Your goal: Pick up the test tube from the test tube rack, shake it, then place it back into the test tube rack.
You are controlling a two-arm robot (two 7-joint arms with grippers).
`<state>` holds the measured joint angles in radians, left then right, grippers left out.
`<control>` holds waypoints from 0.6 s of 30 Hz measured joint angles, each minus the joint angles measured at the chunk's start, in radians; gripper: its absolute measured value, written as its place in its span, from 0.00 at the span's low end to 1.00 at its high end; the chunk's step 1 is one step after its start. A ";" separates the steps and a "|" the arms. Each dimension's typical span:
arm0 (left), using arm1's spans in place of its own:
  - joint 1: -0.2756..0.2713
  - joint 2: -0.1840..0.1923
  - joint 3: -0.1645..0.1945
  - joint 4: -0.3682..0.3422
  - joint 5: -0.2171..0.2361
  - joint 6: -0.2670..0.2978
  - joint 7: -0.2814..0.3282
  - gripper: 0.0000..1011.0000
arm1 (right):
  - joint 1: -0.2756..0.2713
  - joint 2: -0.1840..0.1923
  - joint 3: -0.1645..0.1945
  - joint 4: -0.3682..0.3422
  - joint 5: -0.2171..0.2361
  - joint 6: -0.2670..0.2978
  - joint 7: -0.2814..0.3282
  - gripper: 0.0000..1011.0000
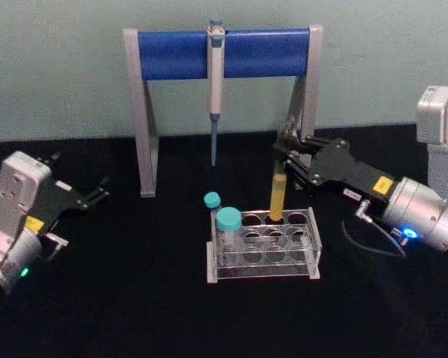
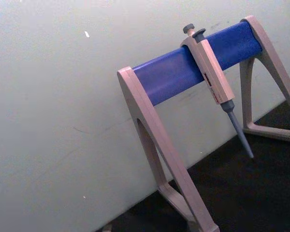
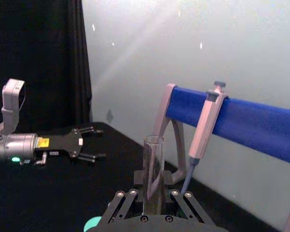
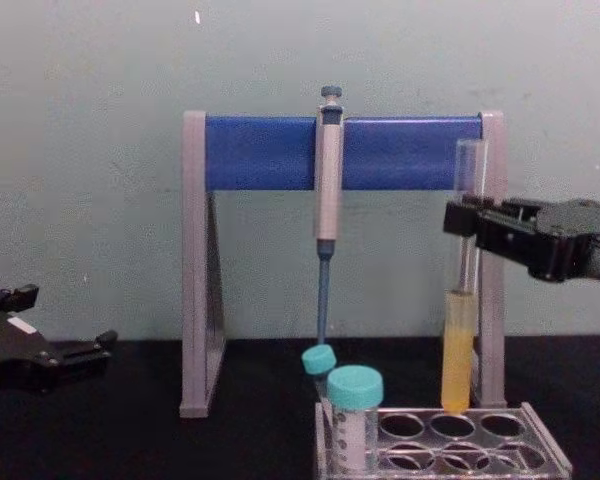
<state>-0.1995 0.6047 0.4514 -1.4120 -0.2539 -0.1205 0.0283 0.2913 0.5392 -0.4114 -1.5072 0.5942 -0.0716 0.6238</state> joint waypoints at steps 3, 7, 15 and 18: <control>0.000 0.000 0.000 0.000 0.000 0.000 0.000 0.99 | 0.001 -0.001 -0.004 0.007 -0.003 0.003 0.000 0.23; 0.000 0.000 0.000 0.000 0.000 0.000 0.000 0.99 | 0.005 -0.006 -0.010 0.020 -0.009 0.007 -0.002 0.23; 0.000 0.000 0.000 0.000 0.000 0.000 0.000 0.99 | 0.013 -0.016 -0.022 0.044 -0.026 0.012 -0.009 0.23; 0.000 0.000 0.000 0.000 0.000 0.000 0.000 0.99 | 0.015 -0.018 -0.024 0.049 -0.030 0.014 -0.012 0.23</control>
<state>-0.1995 0.6047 0.4514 -1.4119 -0.2539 -0.1205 0.0283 0.3064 0.5213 -0.4357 -1.4584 0.5640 -0.0581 0.6121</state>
